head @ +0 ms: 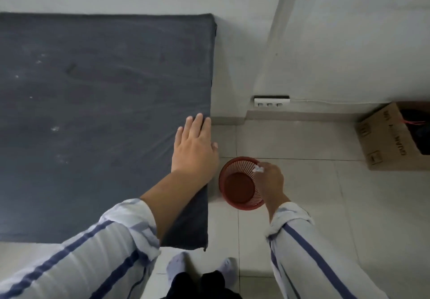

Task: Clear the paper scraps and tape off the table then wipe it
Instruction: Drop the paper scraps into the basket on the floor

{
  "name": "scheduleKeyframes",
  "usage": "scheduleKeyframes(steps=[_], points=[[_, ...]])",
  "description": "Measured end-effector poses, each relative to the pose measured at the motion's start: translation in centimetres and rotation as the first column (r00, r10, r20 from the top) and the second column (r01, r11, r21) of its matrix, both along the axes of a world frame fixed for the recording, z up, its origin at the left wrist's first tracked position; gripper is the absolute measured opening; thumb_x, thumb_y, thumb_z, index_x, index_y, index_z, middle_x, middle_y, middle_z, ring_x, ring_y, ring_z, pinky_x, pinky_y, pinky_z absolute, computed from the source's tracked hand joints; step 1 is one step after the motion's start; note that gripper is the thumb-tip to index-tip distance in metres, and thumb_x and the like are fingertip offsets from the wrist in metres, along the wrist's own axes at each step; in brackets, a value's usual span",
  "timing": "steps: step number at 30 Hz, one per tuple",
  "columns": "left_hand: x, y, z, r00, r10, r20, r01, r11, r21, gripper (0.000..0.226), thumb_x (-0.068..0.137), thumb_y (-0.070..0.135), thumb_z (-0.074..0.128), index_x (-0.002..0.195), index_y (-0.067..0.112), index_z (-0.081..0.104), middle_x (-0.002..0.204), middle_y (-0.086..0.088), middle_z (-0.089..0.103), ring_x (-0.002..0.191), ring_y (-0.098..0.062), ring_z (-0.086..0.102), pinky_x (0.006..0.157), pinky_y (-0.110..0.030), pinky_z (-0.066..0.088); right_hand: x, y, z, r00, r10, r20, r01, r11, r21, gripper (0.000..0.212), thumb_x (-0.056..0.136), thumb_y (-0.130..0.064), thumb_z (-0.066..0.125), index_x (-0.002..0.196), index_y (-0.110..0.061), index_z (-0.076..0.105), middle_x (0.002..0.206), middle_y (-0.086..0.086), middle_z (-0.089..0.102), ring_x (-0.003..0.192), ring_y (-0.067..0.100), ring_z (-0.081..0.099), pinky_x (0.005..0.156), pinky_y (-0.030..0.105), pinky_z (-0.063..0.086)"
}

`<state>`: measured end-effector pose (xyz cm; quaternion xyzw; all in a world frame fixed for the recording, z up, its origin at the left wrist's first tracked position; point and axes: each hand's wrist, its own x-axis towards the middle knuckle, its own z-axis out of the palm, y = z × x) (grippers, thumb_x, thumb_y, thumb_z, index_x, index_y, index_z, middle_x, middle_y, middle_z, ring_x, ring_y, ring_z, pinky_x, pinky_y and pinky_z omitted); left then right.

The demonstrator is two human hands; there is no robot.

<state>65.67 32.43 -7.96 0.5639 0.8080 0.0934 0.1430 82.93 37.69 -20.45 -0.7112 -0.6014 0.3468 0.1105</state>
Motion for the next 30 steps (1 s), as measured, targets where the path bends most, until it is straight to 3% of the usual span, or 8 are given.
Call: scheduleKeyframes(steps=[4, 7, 10, 12, 18, 21, 25, 30], points=[[0.2, 0.0, -0.8, 0.997, -0.005, -0.080, 0.007, 1.000, 0.024, 0.063, 0.097, 0.030, 0.034, 0.150, 0.017, 0.003, 0.159, -0.001, -0.002, 0.146, -0.019, -0.009, 0.117, -0.037, -0.005, 0.1, 1.1, -5.0, 1.000, -0.023, -0.019, 0.020, 0.993, -0.120, 0.019, 0.090, -0.015, 0.052, 0.089, -0.004, 0.068, 0.087, 0.014, 0.068, 0.084, 0.032, 0.063, 0.065, 0.027, 0.042], [0.2, 0.1, -1.2, 0.994, -0.006, -0.105, 0.010, 0.999, 0.045, 0.064, 0.097, 0.031, 0.036, 0.150, 0.018, 0.003, 0.159, -0.001, -0.001, 0.146, -0.019, -0.008, 0.116, -0.036, -0.006, -0.1, 1.7, -8.6, 0.999, 0.042, -0.006, -0.043, 0.968, -0.246, 0.019, 0.090, -0.017, 0.055, 0.105, -0.011, 0.066, 0.105, 0.007, 0.067, 0.100, 0.027, 0.062, 0.073, 0.023, 0.040], [0.2, 0.1, -1.2, 0.994, -0.003, -0.111, 0.010, 0.998, 0.061, 0.065, 0.096, 0.033, 0.037, 0.150, 0.019, 0.003, 0.159, 0.000, -0.002, 0.146, -0.018, -0.008, 0.115, -0.035, -0.007, -0.2, 2.0, -10.7, 0.996, 0.084, 0.033, -0.069, 0.941, -0.332, 0.041, 0.090, -0.011, 0.051, 0.132, -0.011, 0.048, 0.126, 0.012, 0.057, 0.116, 0.031, 0.053, 0.086, 0.030, 0.041], [0.3, 0.0, -1.2, 0.994, -0.003, -0.113, 0.010, 0.998, 0.064, 0.066, 0.096, 0.034, 0.036, 0.150, 0.019, 0.002, 0.159, 0.000, -0.003, 0.146, -0.018, -0.009, 0.115, -0.035, -0.007, -0.1, 2.2, -11.4, 0.997, 0.070, 0.044, -0.049, 0.933, -0.355, 0.048, 0.091, -0.007, 0.046, 0.138, -0.013, 0.040, 0.133, 0.013, 0.052, 0.119, 0.031, 0.050, 0.090, 0.031, 0.041], [0.3, -0.1, -1.1, 0.994, -0.007, -0.110, 0.014, 0.998, 0.067, 0.066, 0.096, 0.034, 0.037, 0.150, 0.019, 0.002, 0.159, 0.000, -0.003, 0.146, -0.018, -0.009, 0.116, -0.036, -0.006, 0.5, 2.0, -12.9, 0.979, 0.138, 0.149, -0.089, 0.951, -0.294, 0.032, 0.091, -0.007, 0.048, 0.123, -0.009, 0.054, 0.119, 0.009, 0.061, 0.107, 0.028, 0.057, 0.078, 0.026, 0.043], [0.4, -0.1, -1.0, 0.994, -0.008, -0.107, 0.015, 0.998, 0.066, 0.067, 0.096, 0.034, 0.037, 0.150, 0.019, 0.002, 0.159, 0.000, -0.002, 0.146, -0.018, -0.008, 0.116, -0.036, -0.006, 0.8, 1.6, -12.7, 0.983, 0.085, 0.163, -0.050, 0.978, -0.204, 0.024, 0.091, -0.007, 0.049, 0.111, -0.006, 0.062, 0.111, 0.011, 0.066, 0.101, 0.027, 0.061, 0.064, 0.016, 0.038], [0.4, -0.3, -1.0, 0.995, -0.016, -0.103, 0.023, 0.997, 0.067, 0.067, 0.096, 0.034, 0.036, 0.150, 0.019, 0.001, 0.159, 0.000, -0.003, 0.146, -0.018, -0.009, 0.117, -0.037, -0.006, 0.7, 1.5, -12.2, 0.993, -0.056, 0.108, 0.072, 0.985, -0.160, 0.023, 0.089, -0.001, 0.052, 0.106, -0.002, 0.066, 0.108, 0.017, 0.066, 0.099, 0.031, 0.062, 0.072, 0.022, 0.040], [0.3, -0.3, -1.1, 0.995, -0.012, -0.103, 0.021, 0.997, 0.079, 0.066, 0.096, 0.035, 0.036, 0.150, 0.020, 0.001, 0.159, 0.001, -0.004, 0.145, -0.018, -0.010, 0.115, -0.036, -0.008, 0.8, 1.5, -12.7, 0.988, -0.008, 0.156, 0.029, 0.990, -0.137, 0.021, 0.089, -0.006, 0.050, 0.103, -0.002, 0.066, 0.102, 0.016, 0.068, 0.093, 0.031, 0.064, 0.072, 0.027, 0.045]])
